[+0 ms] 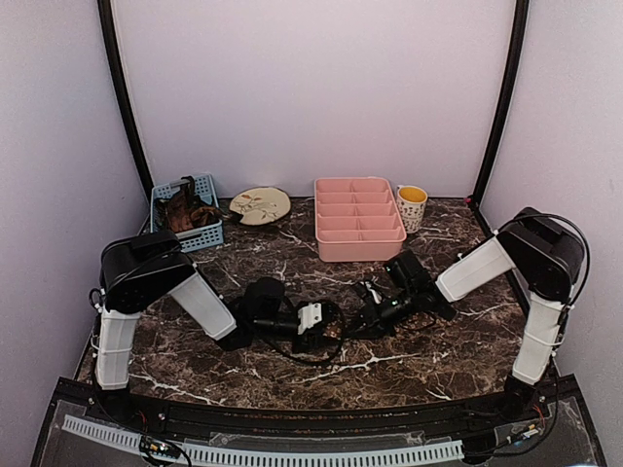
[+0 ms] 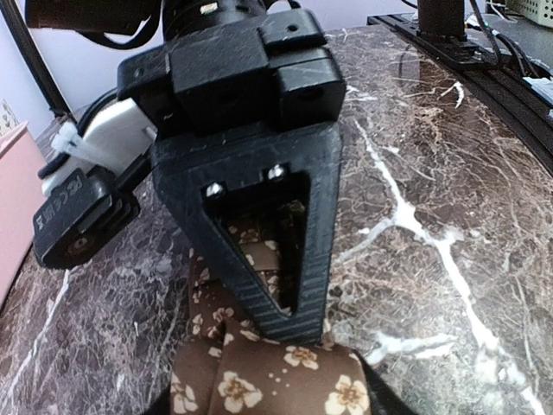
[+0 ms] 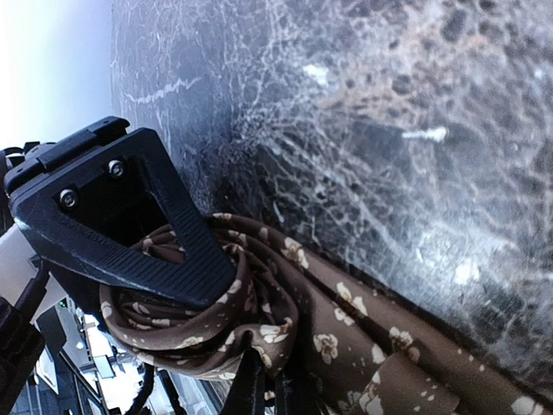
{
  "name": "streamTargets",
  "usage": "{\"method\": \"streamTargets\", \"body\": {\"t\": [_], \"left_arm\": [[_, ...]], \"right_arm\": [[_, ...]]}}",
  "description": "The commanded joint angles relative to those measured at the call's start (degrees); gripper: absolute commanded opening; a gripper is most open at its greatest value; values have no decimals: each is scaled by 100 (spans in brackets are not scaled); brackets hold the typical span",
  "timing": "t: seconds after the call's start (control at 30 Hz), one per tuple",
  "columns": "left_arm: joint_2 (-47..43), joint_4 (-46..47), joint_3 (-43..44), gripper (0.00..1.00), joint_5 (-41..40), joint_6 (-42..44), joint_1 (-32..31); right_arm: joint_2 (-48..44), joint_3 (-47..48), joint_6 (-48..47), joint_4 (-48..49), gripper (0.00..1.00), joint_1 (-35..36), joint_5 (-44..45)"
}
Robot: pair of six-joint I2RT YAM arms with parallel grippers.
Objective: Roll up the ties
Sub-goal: Roll the tie at the center of the board.
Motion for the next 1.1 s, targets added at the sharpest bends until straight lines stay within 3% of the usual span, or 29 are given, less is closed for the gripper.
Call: {"method": "streamTargets", "body": {"t": [0.0, 0.1, 0.2, 0.6, 0.83, 1.07], "left_arm": [[72, -669, -62, 38, 320, 155, 15], [96, -663, -118, 31, 412, -216, 105], [141, -611, -145, 29, 439, -644, 203], [107, -322, -237, 27, 757, -1658, 406], [-385, 245, -514, 27, 692, -2504, 533], [-578, -1055, -474, 27, 213, -1750, 540]], "right_arm": [[-205, 80, -173, -361, 9, -38, 215], [-540, 143, -390, -513, 24, -42, 301], [-828, 126, -454, -505, 29, -46, 393], [-184, 243, -801, -970, 28, -120, 1166], [-92, -58, -749, -966, 27, -134, 1177], [-154, -180, -649, -824, 27, -125, 1019]]}}
